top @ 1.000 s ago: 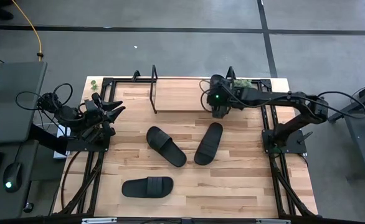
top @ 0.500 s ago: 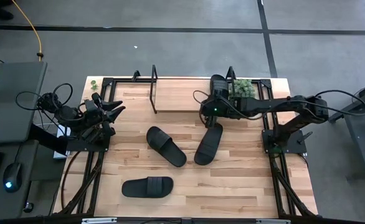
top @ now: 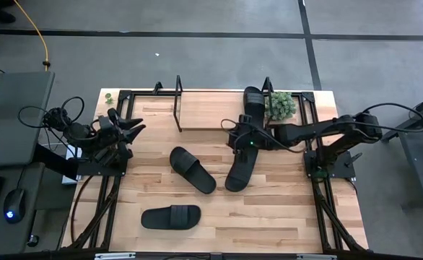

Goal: Pick and place slides into the shelf
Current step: Put the black slipper on the shelf

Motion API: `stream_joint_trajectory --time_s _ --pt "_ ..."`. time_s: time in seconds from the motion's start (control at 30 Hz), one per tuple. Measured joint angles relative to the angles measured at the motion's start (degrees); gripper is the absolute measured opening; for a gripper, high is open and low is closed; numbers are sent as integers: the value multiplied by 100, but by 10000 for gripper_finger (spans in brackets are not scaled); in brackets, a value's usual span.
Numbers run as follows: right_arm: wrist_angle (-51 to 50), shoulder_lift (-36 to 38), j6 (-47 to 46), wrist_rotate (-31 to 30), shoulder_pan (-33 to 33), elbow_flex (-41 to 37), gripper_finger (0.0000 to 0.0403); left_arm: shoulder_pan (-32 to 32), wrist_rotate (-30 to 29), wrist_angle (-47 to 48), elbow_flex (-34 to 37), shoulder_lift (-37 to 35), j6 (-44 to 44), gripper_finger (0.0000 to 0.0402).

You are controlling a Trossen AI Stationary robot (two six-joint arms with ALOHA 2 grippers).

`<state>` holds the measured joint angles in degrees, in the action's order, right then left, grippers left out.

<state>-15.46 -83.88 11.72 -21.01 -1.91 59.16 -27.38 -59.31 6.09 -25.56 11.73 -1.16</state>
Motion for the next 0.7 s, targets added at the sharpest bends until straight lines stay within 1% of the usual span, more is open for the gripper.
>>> stream_joint_trajectory --time_s 0.2,0.3,0.47,0.6,0.7 --pt "451 0 -142 0 -375 0 232 0 949 2 0 0 -337 106" --pt "683 0 -141 -2 -574 0 232 0 1327 2 0 0 -407 106" --pt "1069 0 0 -39 -847 0 232 0 1504 4 0 0 -495 106" --pt "1095 -1 29 -435 -986 0 232 0 1517 4 0 0 -512 106" --pt "1106 -52 14 -560 -1015 0 232 0 1516 4 1 1 -512 106"
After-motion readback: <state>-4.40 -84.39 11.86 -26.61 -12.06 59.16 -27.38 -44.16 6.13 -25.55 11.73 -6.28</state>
